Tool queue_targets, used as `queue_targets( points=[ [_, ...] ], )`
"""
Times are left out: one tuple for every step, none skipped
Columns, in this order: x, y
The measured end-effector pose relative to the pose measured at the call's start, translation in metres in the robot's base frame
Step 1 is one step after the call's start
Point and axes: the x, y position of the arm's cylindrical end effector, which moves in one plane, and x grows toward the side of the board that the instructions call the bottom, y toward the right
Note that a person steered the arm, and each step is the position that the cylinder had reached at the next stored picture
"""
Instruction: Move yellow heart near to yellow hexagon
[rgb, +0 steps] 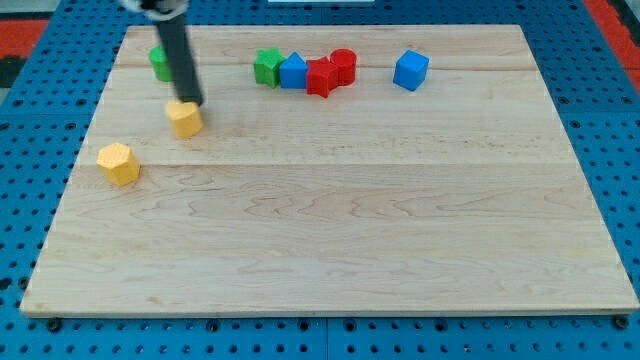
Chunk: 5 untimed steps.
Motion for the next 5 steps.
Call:
queue_targets(
  points=[
    [0.027, -0.05],
    [0.004, -0.023],
    [0.008, 0.017],
    [0.06, -0.01],
    [0.054, -0.004]
  ],
)
